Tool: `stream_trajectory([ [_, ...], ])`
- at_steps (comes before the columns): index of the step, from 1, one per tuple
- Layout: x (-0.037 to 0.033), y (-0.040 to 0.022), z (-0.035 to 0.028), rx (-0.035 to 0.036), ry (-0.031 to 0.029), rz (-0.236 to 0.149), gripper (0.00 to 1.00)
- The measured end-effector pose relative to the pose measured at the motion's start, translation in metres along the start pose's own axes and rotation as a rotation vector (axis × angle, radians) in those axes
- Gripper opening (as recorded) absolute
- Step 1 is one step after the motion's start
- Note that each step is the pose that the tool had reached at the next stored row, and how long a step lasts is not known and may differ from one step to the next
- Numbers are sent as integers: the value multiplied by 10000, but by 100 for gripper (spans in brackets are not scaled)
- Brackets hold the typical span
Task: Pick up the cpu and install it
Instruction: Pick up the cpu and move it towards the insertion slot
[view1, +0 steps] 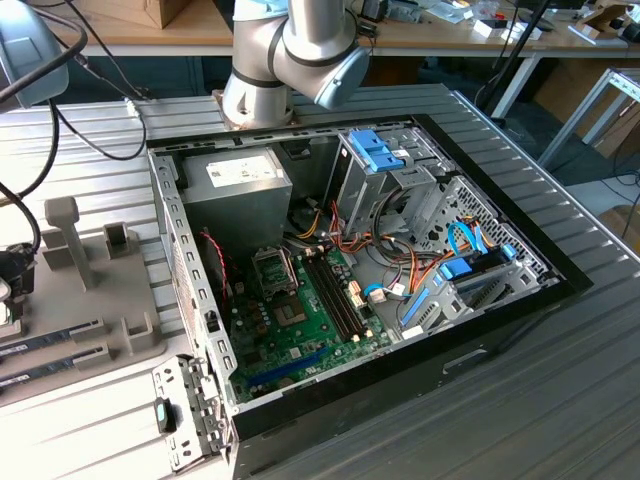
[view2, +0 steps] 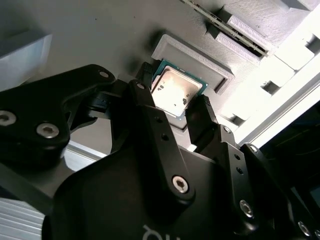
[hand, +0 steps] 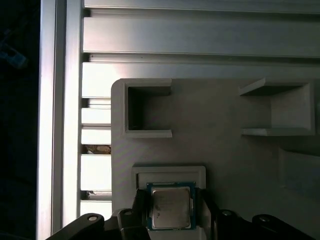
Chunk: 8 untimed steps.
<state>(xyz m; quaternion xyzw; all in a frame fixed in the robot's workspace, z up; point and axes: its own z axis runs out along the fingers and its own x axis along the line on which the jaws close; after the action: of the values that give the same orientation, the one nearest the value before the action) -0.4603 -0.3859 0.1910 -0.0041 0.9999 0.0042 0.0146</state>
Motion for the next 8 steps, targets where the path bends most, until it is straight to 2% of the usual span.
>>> stream_trajectory([
  [5, 0, 0, 1, -1, -1, -3, 54],
  [7, 0, 0, 1, -1, -1, -4, 47],
  [8, 0, 0, 1, -1, -1, -4, 47],
])
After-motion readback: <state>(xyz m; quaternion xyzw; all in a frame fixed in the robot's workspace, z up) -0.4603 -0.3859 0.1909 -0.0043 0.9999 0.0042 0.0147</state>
